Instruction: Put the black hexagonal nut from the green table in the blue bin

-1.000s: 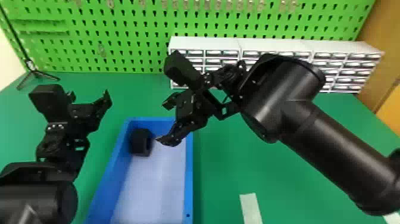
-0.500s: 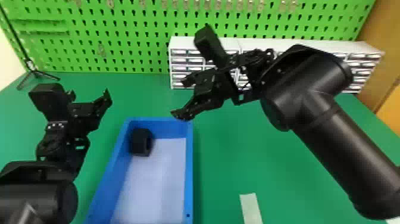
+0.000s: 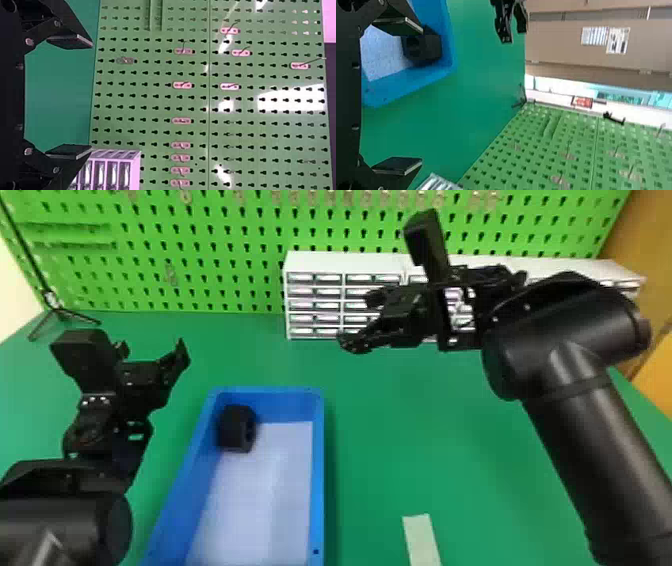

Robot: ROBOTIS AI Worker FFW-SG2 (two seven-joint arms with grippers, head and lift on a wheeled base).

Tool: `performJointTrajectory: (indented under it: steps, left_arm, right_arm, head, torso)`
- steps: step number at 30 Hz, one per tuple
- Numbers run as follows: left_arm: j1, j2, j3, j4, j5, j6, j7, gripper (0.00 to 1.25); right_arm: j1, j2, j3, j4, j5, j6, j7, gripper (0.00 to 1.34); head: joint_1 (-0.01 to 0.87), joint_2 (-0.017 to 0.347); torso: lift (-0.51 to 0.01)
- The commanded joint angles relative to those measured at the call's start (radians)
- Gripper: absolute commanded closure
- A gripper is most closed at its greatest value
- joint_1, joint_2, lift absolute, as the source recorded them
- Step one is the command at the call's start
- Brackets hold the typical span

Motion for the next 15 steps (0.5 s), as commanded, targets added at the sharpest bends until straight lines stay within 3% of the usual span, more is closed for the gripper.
performJointTrajectory:
  steps: [1, 15]
  left_arm:
    - [0.000, 0.000, -0.002, 0.000, 0.001, 0.000, 0.000, 0.33]
    - [0.000, 0.000, -0.005, 0.000, 0.003, 0.000, 0.000, 0.33]
  right_arm:
    - [0.018, 0.022, -0.076, 0.029, 0.057, -0.007, -0.011, 0.14]
    - [0.093, 0.071, -0.254, 0.106, 0.067, -0.065, -0.171, 0.15]
  head:
    - [0.686, 0.028]
    - [0.686, 0.028]
  torso:
    - [-0.096]
    - [-0.096]
